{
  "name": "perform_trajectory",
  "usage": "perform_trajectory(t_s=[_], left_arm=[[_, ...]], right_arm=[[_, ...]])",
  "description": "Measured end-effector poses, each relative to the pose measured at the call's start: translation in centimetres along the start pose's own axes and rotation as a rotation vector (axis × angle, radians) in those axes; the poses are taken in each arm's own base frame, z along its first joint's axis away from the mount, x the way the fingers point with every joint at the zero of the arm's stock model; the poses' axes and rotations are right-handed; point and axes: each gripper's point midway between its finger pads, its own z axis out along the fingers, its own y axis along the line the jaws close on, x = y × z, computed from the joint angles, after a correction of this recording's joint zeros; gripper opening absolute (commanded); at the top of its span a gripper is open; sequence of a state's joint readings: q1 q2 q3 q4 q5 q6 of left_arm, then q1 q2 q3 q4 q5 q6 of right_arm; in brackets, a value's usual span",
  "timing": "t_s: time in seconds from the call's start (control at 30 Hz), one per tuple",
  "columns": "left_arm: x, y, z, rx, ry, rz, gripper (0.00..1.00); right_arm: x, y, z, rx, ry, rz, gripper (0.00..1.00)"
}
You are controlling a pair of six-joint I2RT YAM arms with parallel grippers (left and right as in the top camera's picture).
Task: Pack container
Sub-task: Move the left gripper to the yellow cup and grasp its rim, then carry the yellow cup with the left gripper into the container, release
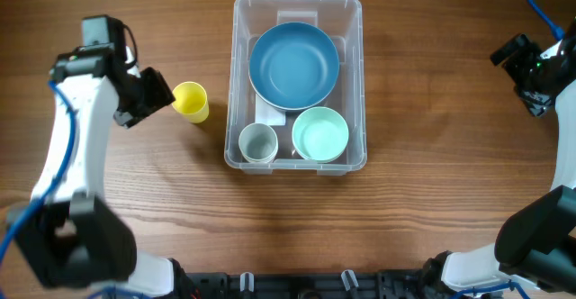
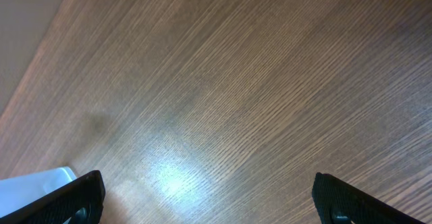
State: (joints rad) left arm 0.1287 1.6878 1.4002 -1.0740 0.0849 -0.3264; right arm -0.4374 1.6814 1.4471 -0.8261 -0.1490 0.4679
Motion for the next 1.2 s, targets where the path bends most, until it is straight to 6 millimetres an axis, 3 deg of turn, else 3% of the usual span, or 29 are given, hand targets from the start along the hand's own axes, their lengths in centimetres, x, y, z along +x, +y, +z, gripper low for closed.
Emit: perform_trajectory(t_s=[0.13,0.2,0.23,0.27,0.53,0.6,0.77,0.9,1.03,1.07,1.13,1.17,1.2], left_arm=[[0.6,0.1,4.3,-0.021,0.111,-0.004,0.41],[1.0,0.3,5.8,-0.032,0.150,-0.011,0.27],[1.0,0.3,6.2,-0.034,0.158,-0.015,0.11],[1.0,0.3,6.9,-0.037,0.169,-0.011,0.06],[0.9,-0.2,6.8,-0.012,0.163,-0.011,0.10],[0.9,-0.2,6.8,-0.011,0.162,-0.011,0.04],[1.3,0.0,6.4,-0.017,0.177,-0.013,0.04],[1.7,-0.3,2.5,-0.009,0.159,-0.008,0.04],[1.0,-3.4,-6.9,0.092,-0.050,0.079,0.04],[1.7,-5.2,-10.4,0.148,-0.138,0.136,0.04],[2.9,-6.5,-12.6,0.189,-0.187,0.189,0.04],[5.4,-8.1,-14.9,0.237,-0.214,0.269,0.04],[6.8,-8.8,-15.5,0.251,-0.208,0.312,0.04]], right_arm=[[0.0,0.0,0.0,0.000,0.000,0.000,1.00],[0.0,0.0,0.0,0.000,0.000,0.000,1.00],[0.0,0.0,0.0,0.000,0.000,0.000,1.00],[0.0,0.0,0.0,0.000,0.000,0.000,1.00],[0.0,0.0,0.0,0.000,0.000,0.000,1.00],[0.0,0.0,0.0,0.000,0.000,0.000,1.00],[0.0,0.0,0.0,0.000,0.000,0.000,0.99],[0.0,0.0,0.0,0.000,0.000,0.000,1.00],[0.0,0.0,0.0,0.000,0.000,0.000,1.00],[0.0,0.0,0.0,0.000,0.000,0.000,1.00],[0.0,0.0,0.0,0.000,0.000,0.000,1.00],[0.0,0.0,0.0,0.000,0.000,0.000,1.00],[0.0,0.0,0.0,0.000,0.000,0.000,1.00]])
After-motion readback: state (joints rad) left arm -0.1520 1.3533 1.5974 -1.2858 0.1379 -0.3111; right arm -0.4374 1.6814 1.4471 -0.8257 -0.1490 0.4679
